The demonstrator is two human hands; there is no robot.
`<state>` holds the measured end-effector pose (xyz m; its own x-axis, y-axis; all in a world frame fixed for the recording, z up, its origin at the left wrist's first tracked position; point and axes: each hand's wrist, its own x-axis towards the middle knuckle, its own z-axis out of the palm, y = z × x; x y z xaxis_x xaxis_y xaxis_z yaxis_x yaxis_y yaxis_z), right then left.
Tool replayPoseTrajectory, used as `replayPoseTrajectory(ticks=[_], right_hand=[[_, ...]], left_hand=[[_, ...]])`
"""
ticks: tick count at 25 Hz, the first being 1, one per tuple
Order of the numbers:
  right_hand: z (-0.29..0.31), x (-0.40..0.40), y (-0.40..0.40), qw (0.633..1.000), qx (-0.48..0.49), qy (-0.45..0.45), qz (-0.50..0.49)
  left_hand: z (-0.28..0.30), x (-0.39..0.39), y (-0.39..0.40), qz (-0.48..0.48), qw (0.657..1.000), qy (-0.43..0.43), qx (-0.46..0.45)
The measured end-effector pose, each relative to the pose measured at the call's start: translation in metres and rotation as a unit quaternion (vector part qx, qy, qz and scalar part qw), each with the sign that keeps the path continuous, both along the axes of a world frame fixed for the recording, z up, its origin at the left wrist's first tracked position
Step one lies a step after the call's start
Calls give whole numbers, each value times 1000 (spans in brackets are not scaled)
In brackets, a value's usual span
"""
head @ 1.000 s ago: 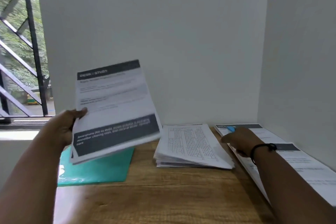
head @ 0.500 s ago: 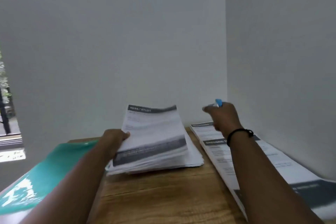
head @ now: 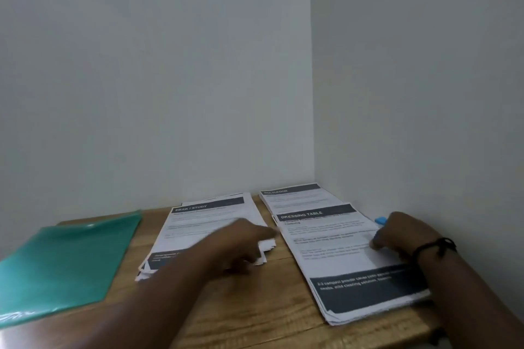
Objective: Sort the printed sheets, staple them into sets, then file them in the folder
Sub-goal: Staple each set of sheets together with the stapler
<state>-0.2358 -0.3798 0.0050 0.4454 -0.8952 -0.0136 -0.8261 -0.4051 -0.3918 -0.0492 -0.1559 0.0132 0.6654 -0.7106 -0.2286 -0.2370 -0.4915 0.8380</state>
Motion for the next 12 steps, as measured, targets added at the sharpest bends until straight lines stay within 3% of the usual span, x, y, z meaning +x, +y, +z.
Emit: replayPoseTrajectory(ticks=[4, 6, 8, 12], right_hand=[[-5, -6, 7, 1000, 23, -10, -8], [-6, -10, 8, 998, 53, -37, -9], [-8, -14, 11, 995, 59, -77, -10], [-12, -21, 16, 979, -7, -202, -29]], left_hand=[[-12, -57, -36, -4, 997, 26, -72], [-15, -65, -46, 28, 985, 118, -124], [-16, -67, -51, 66, 967, 184, -164], [-14, -66, -56, 112, 956, 209, -172]])
